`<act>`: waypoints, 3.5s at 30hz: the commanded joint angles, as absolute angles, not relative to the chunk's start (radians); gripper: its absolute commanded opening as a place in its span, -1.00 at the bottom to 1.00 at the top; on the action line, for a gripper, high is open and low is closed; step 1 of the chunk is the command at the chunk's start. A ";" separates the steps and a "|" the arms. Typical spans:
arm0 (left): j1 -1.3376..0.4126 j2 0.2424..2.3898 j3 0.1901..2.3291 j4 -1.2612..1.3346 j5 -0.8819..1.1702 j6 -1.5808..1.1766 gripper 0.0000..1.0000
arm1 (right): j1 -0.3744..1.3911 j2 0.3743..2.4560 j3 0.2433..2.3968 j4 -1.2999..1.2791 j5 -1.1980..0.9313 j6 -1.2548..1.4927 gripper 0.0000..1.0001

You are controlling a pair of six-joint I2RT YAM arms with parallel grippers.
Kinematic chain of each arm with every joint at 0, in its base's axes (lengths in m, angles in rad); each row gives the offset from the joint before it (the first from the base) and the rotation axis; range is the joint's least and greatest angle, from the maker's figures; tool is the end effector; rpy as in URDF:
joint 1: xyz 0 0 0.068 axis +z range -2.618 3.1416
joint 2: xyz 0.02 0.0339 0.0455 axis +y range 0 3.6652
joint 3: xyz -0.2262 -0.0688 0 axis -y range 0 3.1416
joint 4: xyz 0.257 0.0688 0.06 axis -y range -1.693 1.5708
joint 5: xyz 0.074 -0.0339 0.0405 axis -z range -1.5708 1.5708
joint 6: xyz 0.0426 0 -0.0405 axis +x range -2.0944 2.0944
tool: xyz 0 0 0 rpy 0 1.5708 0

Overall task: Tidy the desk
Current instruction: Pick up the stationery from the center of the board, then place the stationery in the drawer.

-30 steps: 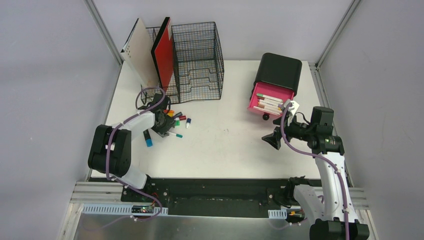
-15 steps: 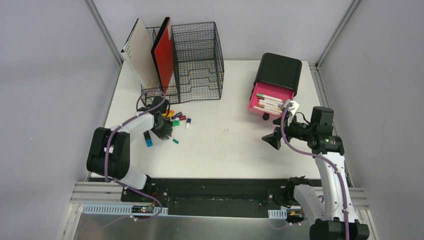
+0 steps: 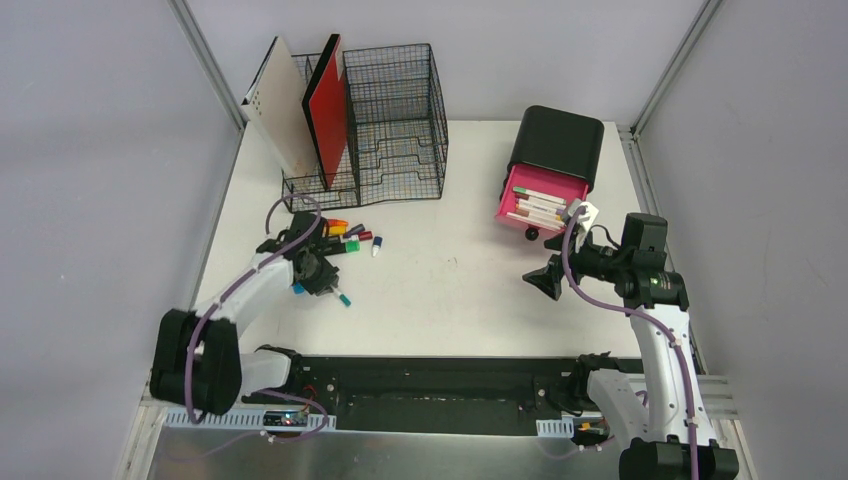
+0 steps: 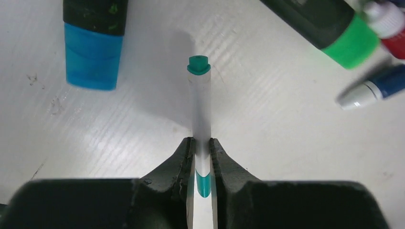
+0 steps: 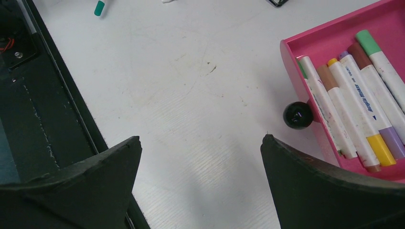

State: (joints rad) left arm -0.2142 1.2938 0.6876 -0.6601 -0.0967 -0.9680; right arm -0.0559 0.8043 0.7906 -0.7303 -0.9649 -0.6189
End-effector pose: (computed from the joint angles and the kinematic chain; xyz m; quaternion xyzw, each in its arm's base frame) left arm 0.2339 -0.0467 0.1229 -0.3702 0.9153 -0.0448 0.1524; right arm 0.1949 0.0242 0.2664 -0.4044 0.7275 0.2831 0.4765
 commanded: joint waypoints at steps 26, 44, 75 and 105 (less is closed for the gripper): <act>-0.769 0.831 0.397 0.502 0.038 -0.890 -1.00 | -0.054 0.854 0.696 -0.487 -1.448 -0.351 0.98; -1.102 1.406 0.723 0.891 -0.149 -0.681 -1.00 | -0.010 0.900 0.674 -0.340 -1.353 -0.169 0.98; -1.177 1.510 0.784 0.956 -0.139 -0.664 -0.85 | 0.025 0.930 0.696 -0.362 -1.307 -0.188 -0.98; -1.173 0.505 0.196 0.165 -0.686 -0.204 0.98 | -0.056 0.872 0.876 -0.800 -0.855 -0.746 -1.00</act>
